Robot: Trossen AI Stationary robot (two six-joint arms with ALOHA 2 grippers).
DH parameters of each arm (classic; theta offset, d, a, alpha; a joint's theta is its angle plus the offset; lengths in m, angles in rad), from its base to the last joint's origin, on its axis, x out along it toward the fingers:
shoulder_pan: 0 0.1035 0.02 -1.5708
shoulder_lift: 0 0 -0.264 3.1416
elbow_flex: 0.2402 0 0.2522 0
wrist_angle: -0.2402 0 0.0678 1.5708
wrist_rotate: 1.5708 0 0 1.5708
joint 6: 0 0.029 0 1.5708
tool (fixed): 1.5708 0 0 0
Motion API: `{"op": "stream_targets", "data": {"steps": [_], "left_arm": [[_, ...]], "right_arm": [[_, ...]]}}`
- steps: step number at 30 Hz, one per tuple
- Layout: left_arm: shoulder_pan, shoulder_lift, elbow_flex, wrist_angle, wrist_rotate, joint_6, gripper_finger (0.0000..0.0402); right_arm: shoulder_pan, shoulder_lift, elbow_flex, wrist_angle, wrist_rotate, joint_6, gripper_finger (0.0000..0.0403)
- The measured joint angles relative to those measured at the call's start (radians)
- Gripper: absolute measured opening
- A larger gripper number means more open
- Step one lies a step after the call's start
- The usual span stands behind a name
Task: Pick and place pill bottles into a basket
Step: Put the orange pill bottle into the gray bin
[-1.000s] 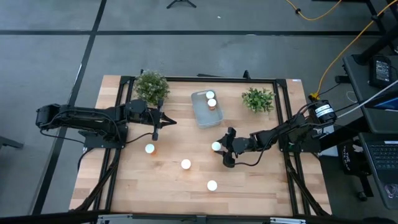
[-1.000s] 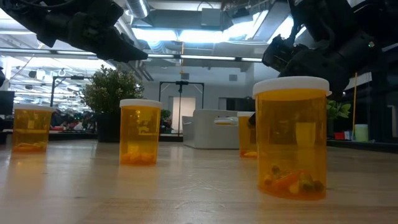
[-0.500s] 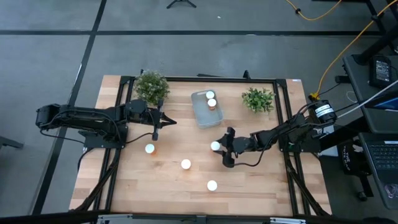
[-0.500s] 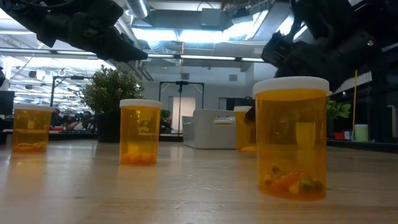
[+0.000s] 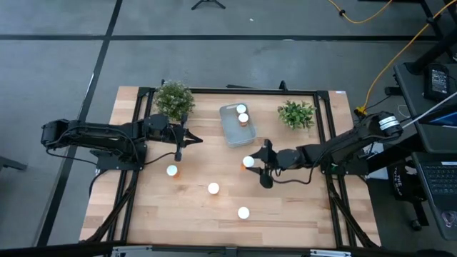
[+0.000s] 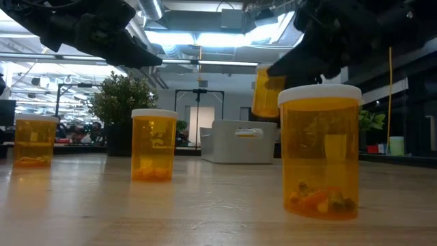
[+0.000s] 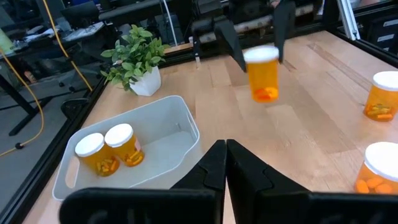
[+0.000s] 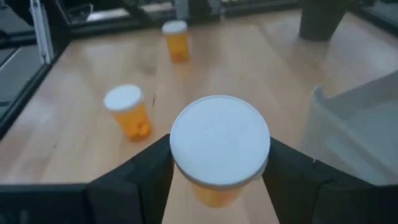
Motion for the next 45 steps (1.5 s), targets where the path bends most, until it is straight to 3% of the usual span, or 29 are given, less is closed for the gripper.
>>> {"op": "stream_targets", "data": {"steps": [12, 24, 32, 45], "left_arm": [[0.000, 0.000, 0.000, -0.002, 0.000, 0.000, 0.0006], [0.000, 0.000, 0.000, -0.005, 0.000, 0.000, 0.0002], [0.000, 0.000, 0.000, -0.005, 0.000, 0.000, 0.0008], [0.000, 0.000, 0.000, -0.005, 0.000, 0.000, 0.0007]], "right_arm": [[-0.113, -0.165, 0.064, -0.251, -0.003, -0.060, 0.0221], [-0.293, -0.167, 0.309, -0.571, -0.223, -0.228, 0.0221], [-0.394, -0.167, 0.348, -0.588, -0.411, -0.320, 0.0221], [-0.580, -0.167, 0.348, -0.576, -0.537, -0.414, 0.0221]]}}
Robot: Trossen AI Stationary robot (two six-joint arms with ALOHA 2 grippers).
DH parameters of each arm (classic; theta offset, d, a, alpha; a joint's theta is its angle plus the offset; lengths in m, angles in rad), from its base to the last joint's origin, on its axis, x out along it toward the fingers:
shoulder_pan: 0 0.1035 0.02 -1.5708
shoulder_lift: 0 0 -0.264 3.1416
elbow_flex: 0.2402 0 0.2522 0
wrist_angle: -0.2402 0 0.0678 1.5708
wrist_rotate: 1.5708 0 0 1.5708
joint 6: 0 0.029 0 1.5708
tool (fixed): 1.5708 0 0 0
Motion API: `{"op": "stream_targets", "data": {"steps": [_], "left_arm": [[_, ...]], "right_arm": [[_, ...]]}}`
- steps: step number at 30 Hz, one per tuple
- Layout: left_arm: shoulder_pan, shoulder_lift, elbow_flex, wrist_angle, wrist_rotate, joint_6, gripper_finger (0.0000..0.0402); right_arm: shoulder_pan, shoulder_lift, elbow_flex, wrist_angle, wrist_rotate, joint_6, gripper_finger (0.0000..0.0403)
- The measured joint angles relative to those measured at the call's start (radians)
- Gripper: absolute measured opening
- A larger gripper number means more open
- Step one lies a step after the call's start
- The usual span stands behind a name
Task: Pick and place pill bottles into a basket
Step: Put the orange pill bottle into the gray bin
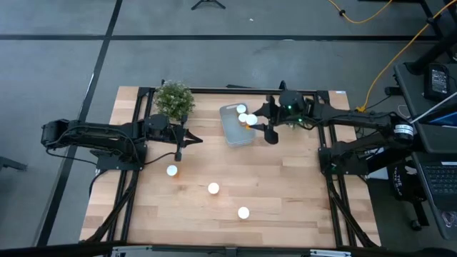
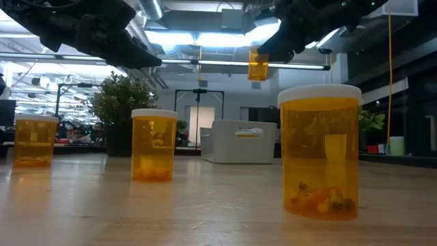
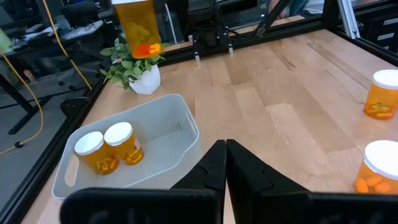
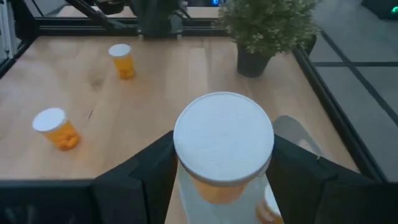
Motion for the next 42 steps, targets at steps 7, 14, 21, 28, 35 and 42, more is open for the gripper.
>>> {"op": "stream_targets", "data": {"steps": [7, 14, 21, 28, 35, 42], "left_arm": [[0.000, 0.000, 0.000, 0.000, 0.000, 0.000, 0.0005], [0.000, 0.000, 0.000, 0.000, 0.000, 0.000, 0.0003], [0.000, 0.000, 0.000, 0.001, 0.000, 0.041, 0.0010], [0.000, 0.000, 0.000, 0.001, 0.000, 0.062, 0.0005], [0.000, 0.000, 0.000, 0.001, 0.000, 0.062, 0.0006], [0.000, 0.000, 0.000, 0.000, 0.000, 0.061, 0.0007]], "right_arm": [[-0.034, 0.000, 0.000, -0.001, -0.012, -0.019, 0.0221], [-0.034, 0.051, 0.000, -0.006, -0.047, -0.027, 0.0221], [-0.033, 0.149, -0.001, 0.028, -0.057, -0.051, 0.0221], [-0.033, 0.219, -0.006, 0.063, -0.056, -0.077, 0.0221], [-0.034, 0.228, -0.116, 0.226, -0.055, -0.066, 0.0221], [-0.034, 0.228, -0.136, 0.230, -0.055, -0.083, 0.0221]]}}
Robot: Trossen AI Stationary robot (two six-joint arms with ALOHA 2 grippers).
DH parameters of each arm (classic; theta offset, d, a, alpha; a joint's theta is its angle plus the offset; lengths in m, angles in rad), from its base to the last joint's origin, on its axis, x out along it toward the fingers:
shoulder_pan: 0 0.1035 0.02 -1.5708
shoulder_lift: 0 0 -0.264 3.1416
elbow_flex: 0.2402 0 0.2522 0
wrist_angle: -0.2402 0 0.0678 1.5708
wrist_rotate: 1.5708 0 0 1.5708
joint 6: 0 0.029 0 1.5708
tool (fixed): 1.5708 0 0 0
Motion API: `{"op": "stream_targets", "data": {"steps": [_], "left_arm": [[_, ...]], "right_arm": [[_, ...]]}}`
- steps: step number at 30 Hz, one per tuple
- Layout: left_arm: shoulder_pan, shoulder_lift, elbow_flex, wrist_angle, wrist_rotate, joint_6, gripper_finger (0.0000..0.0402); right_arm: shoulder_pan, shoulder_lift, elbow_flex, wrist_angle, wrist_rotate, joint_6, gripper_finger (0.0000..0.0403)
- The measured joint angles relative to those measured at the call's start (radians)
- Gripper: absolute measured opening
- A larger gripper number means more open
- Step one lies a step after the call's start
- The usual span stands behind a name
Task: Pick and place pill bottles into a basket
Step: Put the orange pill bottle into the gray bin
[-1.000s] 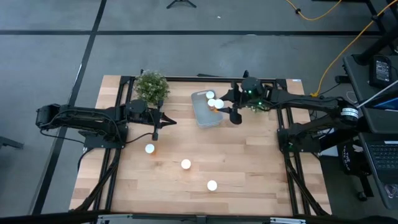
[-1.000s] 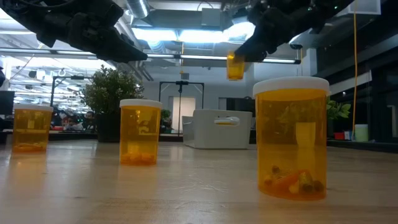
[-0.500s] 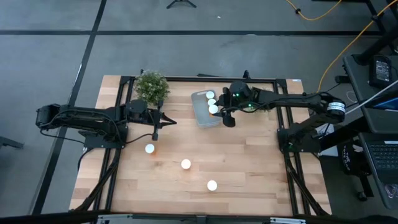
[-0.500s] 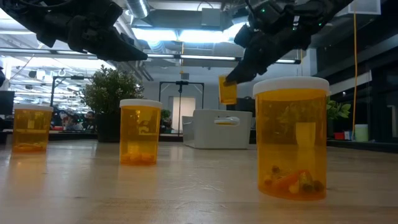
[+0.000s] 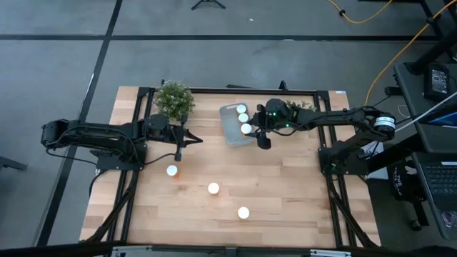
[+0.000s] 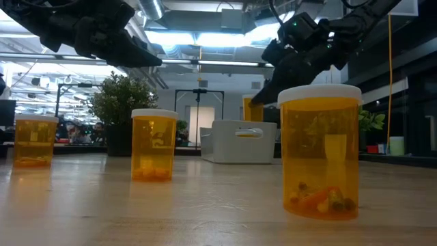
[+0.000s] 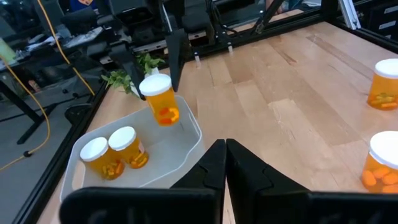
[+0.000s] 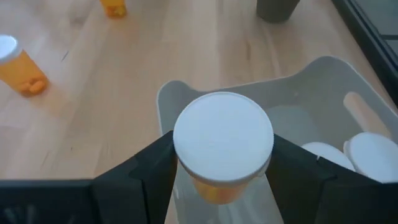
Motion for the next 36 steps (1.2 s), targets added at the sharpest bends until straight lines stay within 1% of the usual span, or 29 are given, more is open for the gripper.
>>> {"op": "stream_targets", "data": {"steps": [4, 10, 12, 17, 26, 36], "left_arm": [[0.001, 0.000, 0.000, 0.000, -0.003, -0.042, 0.0004], [0.001, 0.000, 0.000, -0.017, -0.132, -0.072, 0.0004], [0.001, 0.000, 0.000, -0.036, -0.156, -0.072, 0.0004], [0.001, 0.000, 0.000, -0.061, -0.156, -0.071, 0.0002], [0.001, 0.000, 0.000, -0.061, -0.156, -0.069, 0.0011], [0.001, 0.000, 0.000, -0.061, -0.156, -0.069, 0.0004]], "right_arm": [[-0.001, 0.000, 0.000, 0.001, 0.001, -0.006, 0.0221], [-0.001, 0.027, 0.000, 0.015, 0.001, 0.001, 0.0221], [-0.001, 0.045, 0.000, 0.030, 0.001, 0.001, 0.0221], [-0.006, 0.079, 0.000, 0.062, 0.001, -0.006, 0.0221], [-0.035, 0.081, 0.000, 0.011, 0.001, -0.003, 0.0221], [-0.035, 0.083, 0.000, -0.008, -0.005, -0.026, 0.0221]]}}
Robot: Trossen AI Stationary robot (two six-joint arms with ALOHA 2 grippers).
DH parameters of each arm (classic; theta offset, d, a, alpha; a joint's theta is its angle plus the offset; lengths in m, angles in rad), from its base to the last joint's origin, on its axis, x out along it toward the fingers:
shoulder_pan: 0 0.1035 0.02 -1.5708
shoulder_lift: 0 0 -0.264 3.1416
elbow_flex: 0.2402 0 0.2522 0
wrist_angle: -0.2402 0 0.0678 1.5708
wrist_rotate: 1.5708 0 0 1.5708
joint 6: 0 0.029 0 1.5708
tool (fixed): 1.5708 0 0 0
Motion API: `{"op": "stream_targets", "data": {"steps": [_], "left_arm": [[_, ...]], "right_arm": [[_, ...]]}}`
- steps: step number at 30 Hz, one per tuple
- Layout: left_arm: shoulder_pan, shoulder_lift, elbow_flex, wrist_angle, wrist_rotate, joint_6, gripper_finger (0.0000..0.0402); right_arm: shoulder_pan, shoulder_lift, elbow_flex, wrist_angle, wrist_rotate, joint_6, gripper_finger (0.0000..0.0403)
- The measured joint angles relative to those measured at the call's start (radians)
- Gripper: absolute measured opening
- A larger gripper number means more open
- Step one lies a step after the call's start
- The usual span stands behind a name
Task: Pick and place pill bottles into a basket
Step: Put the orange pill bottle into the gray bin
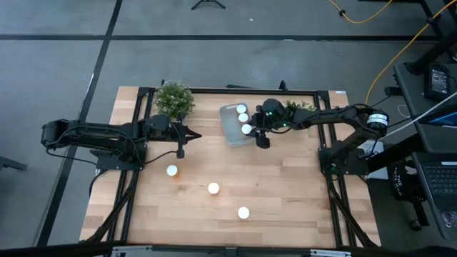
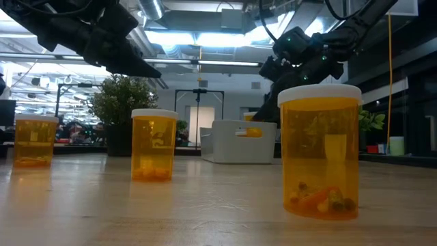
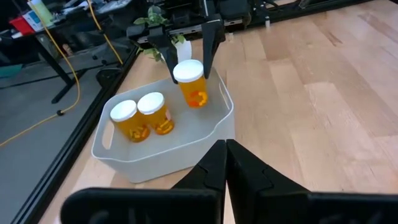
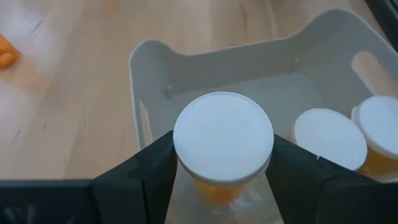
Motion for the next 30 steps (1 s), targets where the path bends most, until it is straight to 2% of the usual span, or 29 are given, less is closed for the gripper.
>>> {"op": "stream_targets", "data": {"steps": [11, 24, 30], "left_arm": [[0.000, 0.000, 0.000, 0.000, -0.001, 0.000, 0.0004], [0.000, 0.000, 0.000, 0.000, -0.001, 0.000, 0.0010], [0.000, 0.000, 0.000, 0.000, -0.001, 0.000, 0.0007]], "right_arm": [[0.000, 0.052, 0.000, 0.019, -0.006, -0.003, 0.0221], [-0.001, 0.054, 0.001, 0.027, -0.004, -0.024, 0.0222], [-0.001, 0.053, 0.001, 0.027, 0.017, -0.023, 0.0244]]}}
